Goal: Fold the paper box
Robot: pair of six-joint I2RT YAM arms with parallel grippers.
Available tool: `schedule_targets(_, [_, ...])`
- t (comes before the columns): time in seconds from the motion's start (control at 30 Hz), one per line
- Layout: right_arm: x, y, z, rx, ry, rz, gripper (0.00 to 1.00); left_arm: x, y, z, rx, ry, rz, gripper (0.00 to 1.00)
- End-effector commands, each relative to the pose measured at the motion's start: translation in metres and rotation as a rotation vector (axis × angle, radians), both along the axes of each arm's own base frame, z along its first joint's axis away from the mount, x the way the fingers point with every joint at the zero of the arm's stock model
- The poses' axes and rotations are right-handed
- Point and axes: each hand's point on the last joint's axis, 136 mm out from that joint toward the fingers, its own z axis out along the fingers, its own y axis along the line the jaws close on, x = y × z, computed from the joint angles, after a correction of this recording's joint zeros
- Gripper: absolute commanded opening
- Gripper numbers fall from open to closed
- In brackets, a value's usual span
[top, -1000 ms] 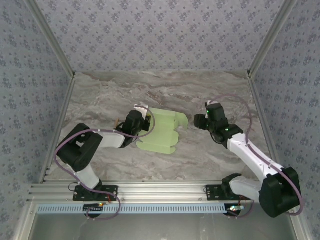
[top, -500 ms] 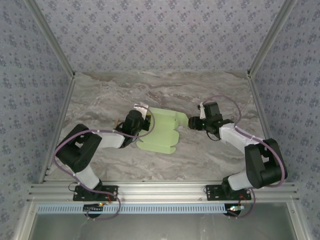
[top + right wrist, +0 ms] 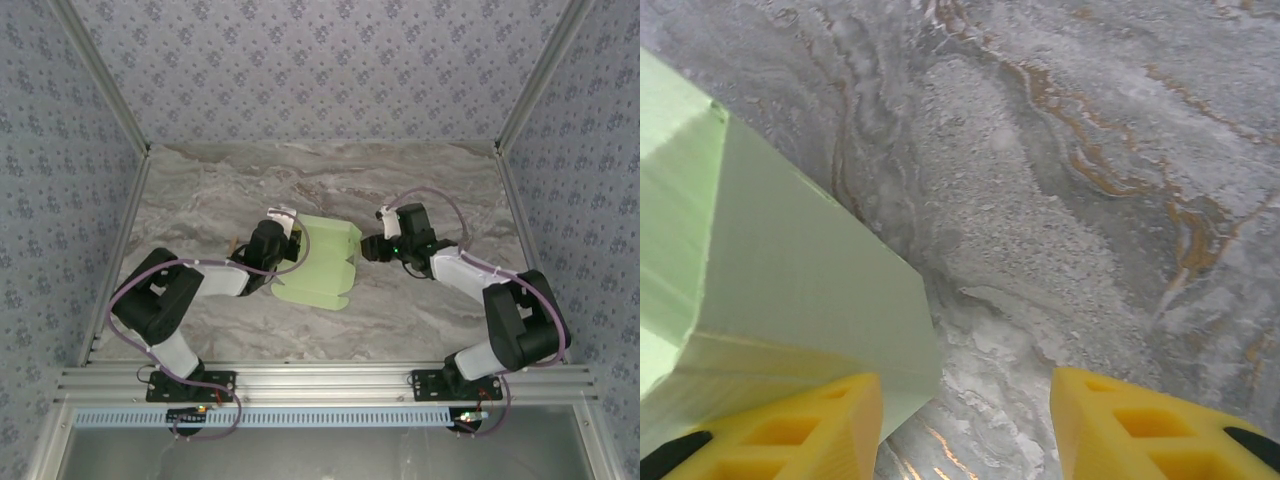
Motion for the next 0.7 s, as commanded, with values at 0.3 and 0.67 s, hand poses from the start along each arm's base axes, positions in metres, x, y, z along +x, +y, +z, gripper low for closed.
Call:
schedule_targets(0.3, [-0.016,0.027,-0.001,-0.009,-0.027,0.185,0.51,-0.001,-0.008,0.017,-0.03,-0.032,-0.031,0.15])
schedule_targets(0.67, [-0.033,0.0,-0.026,-0.066,0.155,0.091,0.49,-0.002,-0.008,0.017,-0.03,-0.031,-0.031,0.15])
